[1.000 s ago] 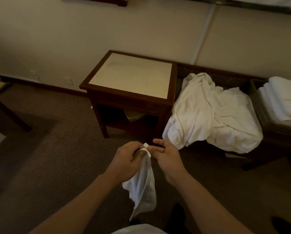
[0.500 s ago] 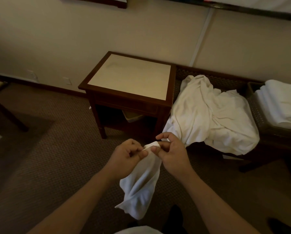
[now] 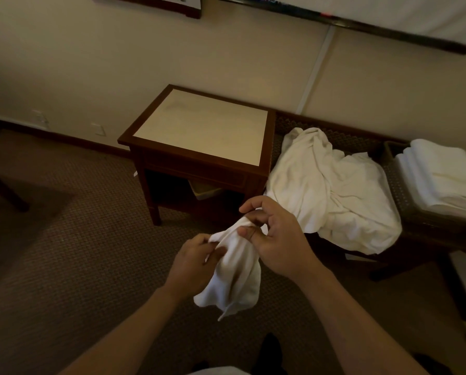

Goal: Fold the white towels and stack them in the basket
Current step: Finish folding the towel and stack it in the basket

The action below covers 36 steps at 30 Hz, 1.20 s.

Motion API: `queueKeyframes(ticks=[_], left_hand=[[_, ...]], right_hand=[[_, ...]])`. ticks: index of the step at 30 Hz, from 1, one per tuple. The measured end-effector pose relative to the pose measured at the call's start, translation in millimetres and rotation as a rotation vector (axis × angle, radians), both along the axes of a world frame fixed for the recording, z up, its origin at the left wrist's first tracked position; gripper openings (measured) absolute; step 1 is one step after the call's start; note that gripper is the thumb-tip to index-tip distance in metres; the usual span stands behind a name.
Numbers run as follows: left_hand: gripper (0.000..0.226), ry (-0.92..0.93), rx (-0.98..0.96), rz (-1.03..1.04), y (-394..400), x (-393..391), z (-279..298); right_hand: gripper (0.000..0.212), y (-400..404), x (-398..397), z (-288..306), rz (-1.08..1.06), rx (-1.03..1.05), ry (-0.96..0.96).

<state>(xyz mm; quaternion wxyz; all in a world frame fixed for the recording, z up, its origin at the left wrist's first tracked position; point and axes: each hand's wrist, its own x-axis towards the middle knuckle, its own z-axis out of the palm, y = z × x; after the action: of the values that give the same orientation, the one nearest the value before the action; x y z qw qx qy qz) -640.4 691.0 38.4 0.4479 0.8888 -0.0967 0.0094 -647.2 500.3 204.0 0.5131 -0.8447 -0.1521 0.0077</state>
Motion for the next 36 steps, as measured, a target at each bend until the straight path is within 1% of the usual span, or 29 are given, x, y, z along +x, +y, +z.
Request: queueKeyframes(ticks=[1,2,4,6,8,9,10,11,13,14,15,17,18,19,20,22,25,27,28,30,31,33,35,36], left_hand=[[0.061,-0.007,0.072,0.043,0,1,-8],[0.061,-0.019,0.139,0.082,0,2,-13],[0.052,-0.016,0.222,0.12,1,4,-24],[0.043,0.039,0.223,0.163,-1,5,-31],[0.046,0.133,0.103,0.276,-6,4,-33],[0.048,0.137,0.044,0.322,-10,2,-32],[0.049,0.088,0.019,0.328,-14,0,-29],[0.048,-0.007,0.006,0.287,-17,-3,-25],[0.047,-0.222,-0.037,0.154,-23,-8,-14],[0.045,-0.276,-0.102,0.114,-25,-10,-10],[0.041,-0.261,-0.216,0.099,-27,-11,-5],[0.035,-0.044,-0.489,0.156,-30,-12,1],[0.034,0.054,-0.565,0.198,-30,-10,3],[0.033,0.097,-0.569,0.221,-28,-8,3],[0.035,0.096,-0.519,0.204,-24,-6,2],[0.04,0.065,-0.383,0.075,-16,-6,-3],[0.032,0.105,-0.237,-0.049,-3,-5,-16],[0.019,0.099,-0.192,-0.034,4,-2,-25],[0.016,0.089,-0.185,0.007,9,0,-30],[0.017,0.066,-0.156,0.097,17,6,-37],[0.016,0.082,-0.131,0.109,22,8,-38],[0.013,0.22,-0.046,0.036,32,11,-40],[0.014,0.352,0.118,-0.074,44,11,-43],[0.013,0.382,0.18,-0.103,50,13,-45]], right_hand=[[0.032,0,-1,5,0.015,0.007,0.007],[0.032,1,-2,10,0.024,0.015,0.009],[0.033,1,-2,19,0.019,0.017,-0.014],[0.033,0,-1,26,-0.02,0.009,-0.065],[0.033,-1,2,31,-0.074,-0.014,-0.111],[0.032,-1,4,32,-0.098,-0.034,-0.128],[0.032,-1,5,32,-0.119,-0.055,-0.14],[0.032,0,6,31,-0.136,-0.072,-0.143],[0.032,2,6,27,-0.144,-0.101,-0.131],[0.033,3,5,24,-0.135,-0.112,-0.118],[0.033,5,3,21,-0.12,-0.119,-0.101],[0.033,8,1,18,-0.084,-0.124,-0.057],[0.034,8,0,17,-0.066,-0.127,-0.035],[0.033,8,0,17,-0.053,-0.132,-0.015],[0.033,8,1,17,-0.045,-0.138,-0.001],[0.034,6,4,18,-0.042,-0.139,0.02],[0.038,2,7,22,-0.047,-0.125,0.011],[0.038,-1,9,24,-0.047,-0.119,0.015],[0.037,-3,10,25,-0.049,-0.117,0.023],[0.035,-5,11,24,-0.067,-0.097,0.03],[0.034,-6,11,24,-0.081,-0.072,0.029],[0.031,-9,13,25,-0.108,0.008,0.017],[0.03,-14,18,28,-0.155,0.066,-0.019],[0.03,-17,21,28,-0.19,0.079,-0.049]])
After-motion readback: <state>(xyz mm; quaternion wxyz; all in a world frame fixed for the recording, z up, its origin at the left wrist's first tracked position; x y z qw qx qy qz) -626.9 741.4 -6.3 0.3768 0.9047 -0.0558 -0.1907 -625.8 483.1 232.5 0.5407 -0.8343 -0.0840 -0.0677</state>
